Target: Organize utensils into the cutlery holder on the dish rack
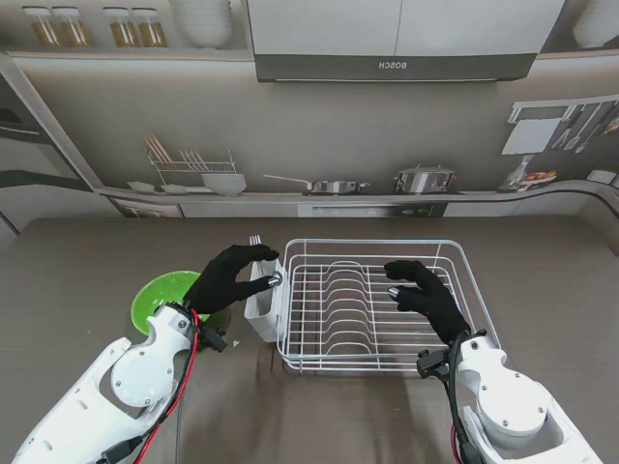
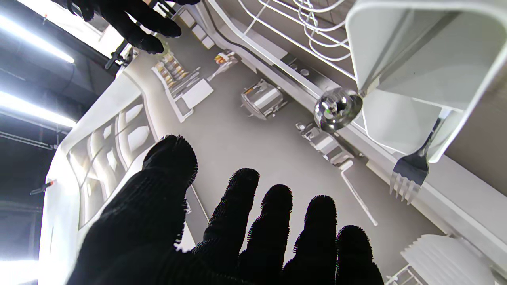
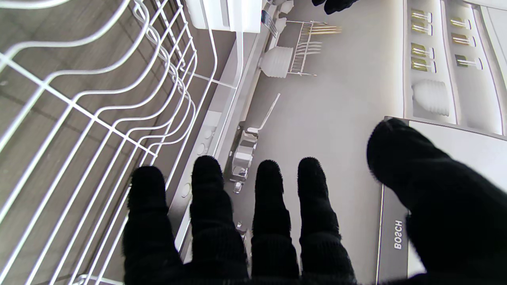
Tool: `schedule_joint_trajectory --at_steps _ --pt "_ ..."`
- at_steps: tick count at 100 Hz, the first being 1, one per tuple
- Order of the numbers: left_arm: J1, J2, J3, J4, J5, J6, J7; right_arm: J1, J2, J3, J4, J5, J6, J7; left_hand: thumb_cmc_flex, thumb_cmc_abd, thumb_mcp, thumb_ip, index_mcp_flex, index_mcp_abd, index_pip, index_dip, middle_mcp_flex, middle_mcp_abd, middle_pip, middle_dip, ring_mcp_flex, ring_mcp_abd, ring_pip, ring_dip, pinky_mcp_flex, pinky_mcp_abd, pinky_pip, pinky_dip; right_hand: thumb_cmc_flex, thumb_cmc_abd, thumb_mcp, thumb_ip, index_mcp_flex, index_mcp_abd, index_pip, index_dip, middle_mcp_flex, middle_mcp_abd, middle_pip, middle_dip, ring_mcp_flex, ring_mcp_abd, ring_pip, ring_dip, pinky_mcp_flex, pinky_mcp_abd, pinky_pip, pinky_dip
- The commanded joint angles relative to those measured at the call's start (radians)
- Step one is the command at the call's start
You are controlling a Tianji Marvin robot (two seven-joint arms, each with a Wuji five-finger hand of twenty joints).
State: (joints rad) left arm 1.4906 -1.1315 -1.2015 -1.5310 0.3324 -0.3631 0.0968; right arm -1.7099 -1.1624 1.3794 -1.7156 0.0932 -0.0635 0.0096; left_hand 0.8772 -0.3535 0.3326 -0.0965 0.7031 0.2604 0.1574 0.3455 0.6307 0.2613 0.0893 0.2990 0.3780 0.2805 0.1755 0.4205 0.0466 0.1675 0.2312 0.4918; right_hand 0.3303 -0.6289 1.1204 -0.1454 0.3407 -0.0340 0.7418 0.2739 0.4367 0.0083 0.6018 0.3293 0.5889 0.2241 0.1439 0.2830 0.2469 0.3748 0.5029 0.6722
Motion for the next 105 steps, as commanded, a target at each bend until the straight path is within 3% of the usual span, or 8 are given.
schedule_joint_trajectory --at_steps 1,28,105 --pt "0.022 -0.014 0.011 -0.013 -0.002 0.003 -0.02 -0.002 -0.003 -0.001 -0.005 -0.006 -0.004 0.016 0.012 0.04 -0.024 0.036 -0.023 -0.005 -0.017 -0.009 -0.029 -0.014 -0.009 -0.011 -0.024 -0.013 -0.025 -0.016 0.006 -0.007 -0.037 0.014 -0.023 -0.014 -0.023 0.031 -0.026 -0.011 0.003 -0.019 0.005 -0.013 -0.01 -0.009 0.013 -0.011 -0.004 0.01 -0.002 -0.028 -0.017 0.016" --pt "0.071 -0.033 0.035 -0.023 -0.028 0.005 0.049 -0.008 0.005 0.006 -0.013 -0.024 -0.016 0.038 0.008 0.032 -0.035 0.037 -0.043 -0.002 -0.026 -0.015 -0.028 -0.008 -0.007 -0.011 -0.016 -0.003 -0.024 -0.016 0.015 -0.001 -0.043 0.028 -0.018 -0.043 -0.029 0.028 -0.031 -0.019 0.004 -0.018 -0.003 -0.03 -0.01 -0.009 0.006 -0.015 -0.005 0.009 -0.004 -0.032 -0.018 0.017" --pt "0.08 -0.04 0.035 -0.027 -0.062 0.015 0.06 -0.041 0.014 0.039 -0.042 -0.045 -0.025 0.063 0.015 0.041 -0.052 0.041 -0.038 0.002 -0.022 -0.018 -0.029 -0.005 -0.008 -0.009 -0.024 -0.003 -0.028 -0.016 0.001 -0.001 -0.06 0.042 -0.018 -0.053 -0.031 0.026 -0.032 -0.018 0.007 -0.017 -0.005 -0.032 -0.01 -0.009 0.003 -0.018 -0.004 0.009 -0.007 -0.034 -0.02 0.017"
